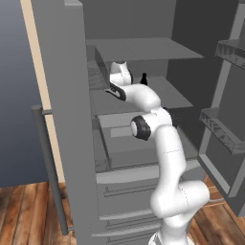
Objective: Pick lemon wedge from the fridge and place it on the plate on the counter.
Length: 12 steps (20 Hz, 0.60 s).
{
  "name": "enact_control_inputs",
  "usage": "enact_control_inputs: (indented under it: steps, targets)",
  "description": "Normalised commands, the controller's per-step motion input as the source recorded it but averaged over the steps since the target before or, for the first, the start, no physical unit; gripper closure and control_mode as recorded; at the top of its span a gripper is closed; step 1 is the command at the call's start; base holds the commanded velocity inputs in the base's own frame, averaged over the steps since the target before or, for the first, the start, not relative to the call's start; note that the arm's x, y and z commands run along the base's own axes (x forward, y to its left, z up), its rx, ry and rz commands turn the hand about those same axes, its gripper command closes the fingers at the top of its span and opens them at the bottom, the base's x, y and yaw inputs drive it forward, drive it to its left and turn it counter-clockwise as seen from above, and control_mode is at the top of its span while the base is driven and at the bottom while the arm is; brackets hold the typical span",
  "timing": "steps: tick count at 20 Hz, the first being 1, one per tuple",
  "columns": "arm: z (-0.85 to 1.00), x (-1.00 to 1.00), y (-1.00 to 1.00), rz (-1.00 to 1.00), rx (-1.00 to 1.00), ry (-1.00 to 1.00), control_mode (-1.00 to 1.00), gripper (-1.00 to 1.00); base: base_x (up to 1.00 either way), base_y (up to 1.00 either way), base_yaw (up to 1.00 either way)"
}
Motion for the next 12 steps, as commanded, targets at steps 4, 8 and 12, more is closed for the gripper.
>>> enact_control_inputs:
  steps: [4,8,12]
  targets:
    - [-0.47,-0.05,0.00,0.00,0.00,-0.15,-1.00,1.00,0.00,0.00,0.00]
    - [-0.40,-0.21,0.00,0.00,0.00,-0.14,-1.00,1.00,0.00,0.00,0.00]
    - [-0.30,-0.37,0.00,0.00,0.00,-0.09,-1.00,1.00,0.00,0.00,0.00]
